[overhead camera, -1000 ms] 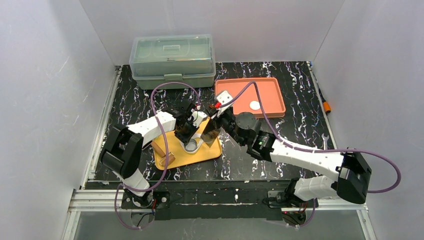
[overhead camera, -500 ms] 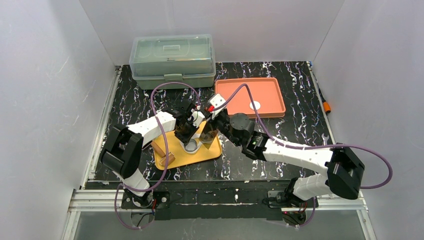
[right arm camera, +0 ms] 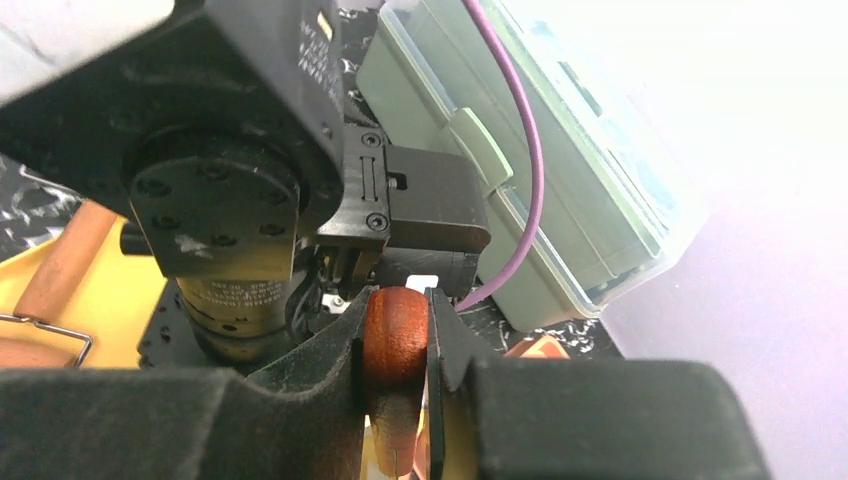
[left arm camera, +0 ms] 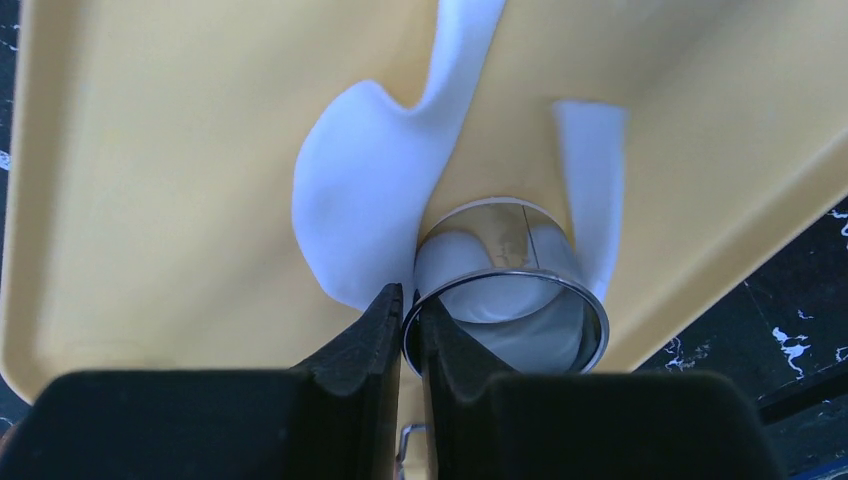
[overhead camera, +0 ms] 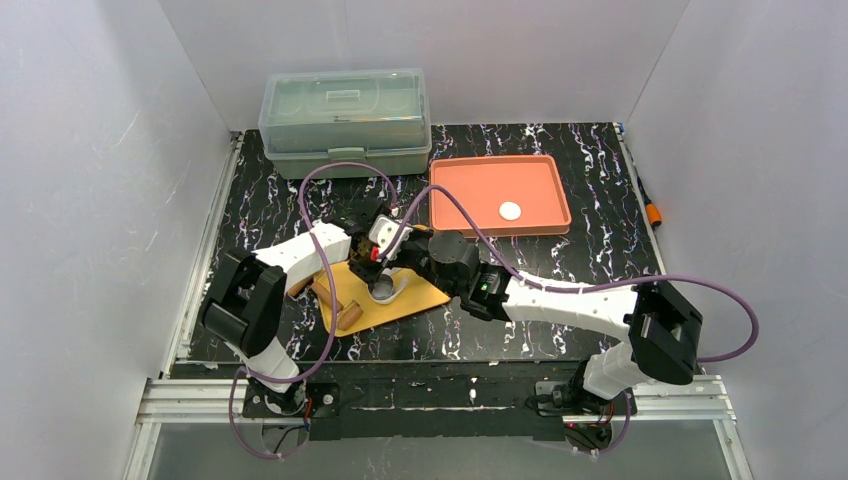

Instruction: Roll out the dumpling wrappers from the dough

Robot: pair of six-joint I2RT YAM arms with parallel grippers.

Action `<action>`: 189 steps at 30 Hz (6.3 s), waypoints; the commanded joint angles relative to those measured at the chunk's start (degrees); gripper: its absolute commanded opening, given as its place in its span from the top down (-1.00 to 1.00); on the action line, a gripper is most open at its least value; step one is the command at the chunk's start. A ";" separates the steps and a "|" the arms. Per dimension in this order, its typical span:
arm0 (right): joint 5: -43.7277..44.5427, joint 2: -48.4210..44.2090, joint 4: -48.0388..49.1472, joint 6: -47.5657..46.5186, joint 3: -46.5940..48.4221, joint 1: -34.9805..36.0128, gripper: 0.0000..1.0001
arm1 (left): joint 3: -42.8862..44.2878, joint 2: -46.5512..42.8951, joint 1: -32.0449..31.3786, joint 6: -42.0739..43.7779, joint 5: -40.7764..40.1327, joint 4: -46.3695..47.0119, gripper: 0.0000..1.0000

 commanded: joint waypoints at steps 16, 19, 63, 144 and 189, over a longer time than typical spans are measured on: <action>6.17 -3.83 4.48 7.06 -1.79 -2.14 0.97 | 0.53 -0.10 -1.16 1.50 1.57 -2.89 0.82; 6.47 -5.99 5.78 12.92 -1.35 -2.86 0.97 | 1.00 0.05 -1.34 1.47 1.86 -2.54 0.82; 18.99 -20.56 -4.57 9.26 -2.72 -2.81 0.97 | 17.61 10.84 -6.44 3.90 2.28 -2.28 0.32; -0.98 31.21 6.02 5.00 36.94 0.30 0.97 | -7.43 -11.60 26.22 10.55 8.21 -14.66 -0.06; -1.10 26.18 -0.81 7.13 32.27 -2.77 0.97 | -6.41 -13.44 26.24 9.78 9.66 -15.70 -0.07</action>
